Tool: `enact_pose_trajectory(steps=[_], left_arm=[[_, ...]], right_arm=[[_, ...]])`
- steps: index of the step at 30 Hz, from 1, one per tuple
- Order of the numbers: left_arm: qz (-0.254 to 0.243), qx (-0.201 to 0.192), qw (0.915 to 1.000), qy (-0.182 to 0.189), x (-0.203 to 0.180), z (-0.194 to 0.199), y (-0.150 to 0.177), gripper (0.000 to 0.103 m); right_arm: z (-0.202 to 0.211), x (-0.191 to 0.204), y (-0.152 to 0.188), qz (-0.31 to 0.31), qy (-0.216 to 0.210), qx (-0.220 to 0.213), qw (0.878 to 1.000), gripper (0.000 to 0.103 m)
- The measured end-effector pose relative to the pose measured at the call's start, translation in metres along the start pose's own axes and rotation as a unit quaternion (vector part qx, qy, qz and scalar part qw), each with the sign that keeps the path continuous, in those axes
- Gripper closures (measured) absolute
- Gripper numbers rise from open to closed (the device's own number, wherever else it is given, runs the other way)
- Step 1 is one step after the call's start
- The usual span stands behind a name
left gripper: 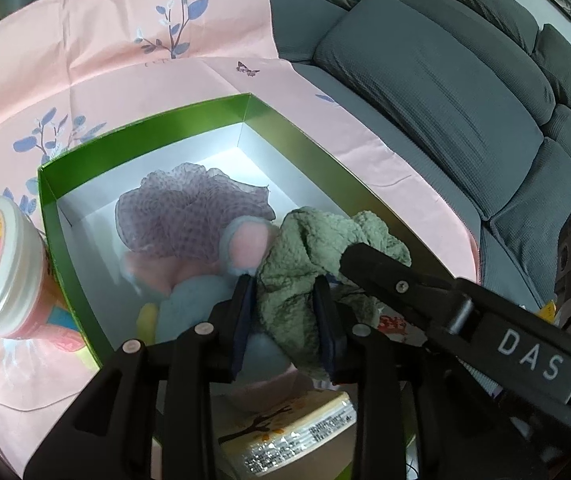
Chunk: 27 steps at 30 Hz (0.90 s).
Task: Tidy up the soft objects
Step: 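Carry the green knit towel into the green box and open the right gripper, then move the right gripper back to the grey-purple knit cloth on the sheet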
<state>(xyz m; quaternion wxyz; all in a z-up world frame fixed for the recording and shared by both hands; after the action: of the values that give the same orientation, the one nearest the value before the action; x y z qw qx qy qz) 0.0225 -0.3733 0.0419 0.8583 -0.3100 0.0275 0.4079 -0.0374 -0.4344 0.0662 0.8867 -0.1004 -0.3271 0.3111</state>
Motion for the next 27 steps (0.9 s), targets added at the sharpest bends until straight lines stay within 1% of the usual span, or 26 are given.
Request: enact_pose_trajectory(steps=[1, 3, 4, 6, 7, 8, 10, 13, 14, 16, 19, 23, 25, 27], left_arm=[[-0.005, -0.003, 1.0, -0.005, -0.002, 0.002, 0.0, 0.071], [-0.011, -0.012, 0.9998, -0.015, -0.004, 0.008, 0.001, 0.063], [-0.013, -0.021, 0.9995, -0.021, -0.004, 0.013, 0.001, 0.061], [-0.016, -0.037, 0.9986, -0.034, -0.003, 0.021, 0.0, 0.051], [-0.015, -0.043, 0.9981, -0.041, -0.002, 0.026, 0.0, 0.048], [-0.013, -0.047, 0.9979, -0.043, -0.001, 0.029, 0.0, 0.045], [-0.01, -0.055, 0.9978, -0.036, 0.002, 0.04, 0.002, 0.042], [-0.01, -0.07, 0.9969, -0.033, 0.002, 0.057, 0.005, 0.037], [-0.011, -0.077, 0.9965, -0.03, 0.0, 0.062, 0.006, 0.03], [-0.017, -0.09, 0.9948, -0.044, 0.001, 0.074, 0.008, 0.028], [-0.015, -0.1, 0.9934, -0.054, 0.005, 0.086, 0.011, 0.026], [-0.009, -0.105, 0.9933, -0.048, 0.011, 0.098, 0.016, 0.023], [-0.008, -0.113, 0.9923, -0.049, 0.013, 0.106, 0.019, 0.021], [-0.004, -0.124, 0.9913, -0.045, 0.017, 0.115, 0.021, 0.016]], right_arm=[[0.001, 0.0, 0.0, 0.001, 0.001, 0.0, 1.0, 0.066], [0.004, -0.002, -0.001, -0.001, 0.001, -0.003, 1.0, 0.066], [0.005, -0.002, -0.002, -0.003, 0.001, -0.004, 1.0, 0.064], [0.01, -0.003, -0.003, -0.005, 0.0, -0.012, 1.0, 0.058], [0.013, -0.002, -0.003, -0.003, -0.001, -0.017, 1.0, 0.055], [0.015, -0.001, -0.003, 0.0, -0.002, -0.021, 1.0, 0.054], [0.02, 0.003, -0.004, 0.007, -0.006, -0.027, 1.0, 0.044], [0.027, 0.009, -0.003, 0.016, -0.017, -0.035, 0.999, 0.036], [0.028, 0.011, -0.003, 0.019, -0.019, -0.037, 0.999, 0.035], [0.03, 0.016, -0.001, 0.024, -0.022, -0.037, 0.999, 0.027], [0.034, 0.027, 0.002, 0.043, -0.035, -0.039, 0.998, 0.025], [0.041, 0.038, 0.008, 0.06, -0.03, -0.048, 0.997, 0.019], [0.044, 0.041, 0.009, 0.066, -0.029, -0.053, 0.996, 0.018], [0.047, 0.044, 0.011, 0.07, -0.02, -0.057, 0.996, 0.018]])
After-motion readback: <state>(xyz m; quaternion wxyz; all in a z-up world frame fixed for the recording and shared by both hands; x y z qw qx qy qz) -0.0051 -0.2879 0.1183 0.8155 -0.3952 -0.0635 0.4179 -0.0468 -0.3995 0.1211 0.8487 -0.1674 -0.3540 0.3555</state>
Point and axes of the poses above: each gripper's, at about its wrist camera, not at the fingertips, and z roughly against the way its jaws point, x to its left, y to its underside, the point moved 6 cm from there along -z, roughly the way its jaws point, and after that the axes turned 5 degrees about x, right-handed, at the moved point
